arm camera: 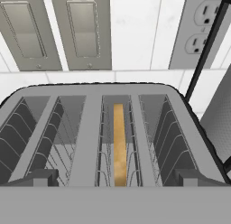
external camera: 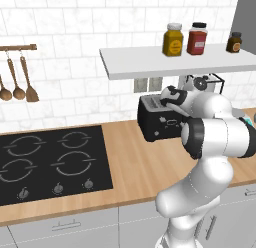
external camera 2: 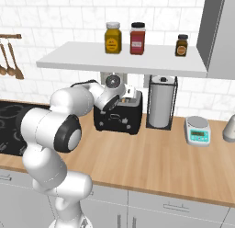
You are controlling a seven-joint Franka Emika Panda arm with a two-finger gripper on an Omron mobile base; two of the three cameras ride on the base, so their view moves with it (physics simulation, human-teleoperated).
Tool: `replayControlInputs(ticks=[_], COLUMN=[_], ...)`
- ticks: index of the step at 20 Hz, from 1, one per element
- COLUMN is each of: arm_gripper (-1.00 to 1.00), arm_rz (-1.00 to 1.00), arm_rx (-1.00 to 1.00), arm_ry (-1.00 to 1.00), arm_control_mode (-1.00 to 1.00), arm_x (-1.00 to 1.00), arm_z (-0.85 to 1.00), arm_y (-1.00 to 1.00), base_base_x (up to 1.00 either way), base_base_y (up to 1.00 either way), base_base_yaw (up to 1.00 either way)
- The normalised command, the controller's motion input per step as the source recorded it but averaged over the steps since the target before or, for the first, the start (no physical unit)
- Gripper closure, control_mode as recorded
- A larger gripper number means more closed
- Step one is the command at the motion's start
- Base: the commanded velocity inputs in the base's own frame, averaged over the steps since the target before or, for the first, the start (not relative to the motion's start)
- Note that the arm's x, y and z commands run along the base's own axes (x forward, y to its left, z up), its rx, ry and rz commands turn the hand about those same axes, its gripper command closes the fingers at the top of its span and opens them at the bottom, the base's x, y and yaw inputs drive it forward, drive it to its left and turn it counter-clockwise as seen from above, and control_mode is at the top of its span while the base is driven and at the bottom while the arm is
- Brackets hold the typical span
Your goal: Start the toaster. Once the lever pops up, take the bread to the plate on the dining counter.
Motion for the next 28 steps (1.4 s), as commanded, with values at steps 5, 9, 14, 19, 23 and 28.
replayControlInputs(ticks=[5,9,14,19,23,28], arm_gripper=[-1.00,-1.00,-1.00,-1.00,-1.00,-1.00], arm_rz=[0.00,0.00,0.00,0.00,0.00,0.00], arm_rx=[0.00,0.00,0.00,0.00,0.00,0.00], arm_ry=[0.00,0.00,0.00,0.00,0.00,0.00], arm_control_mode=[-1.00,-1.00,-1.00,-1.00,-1.00,-1.00], arm_x=[0.00,0.00,0.00,0.00,0.00,0.00], arm_z=[0.00,0.00,0.00,0.00,0.00,0.00], arm_y=[0.00,0.00,0.00,0.00,0.00,0.00], base_base_x=[0.00,0.00,0.00,0.00,0.00,0.00], base_base_y=[0.00,0.00,0.00,0.00,0.00,0.00], base_base_yaw=[0.00,0.00,0.00,0.00,0.00,0.00])
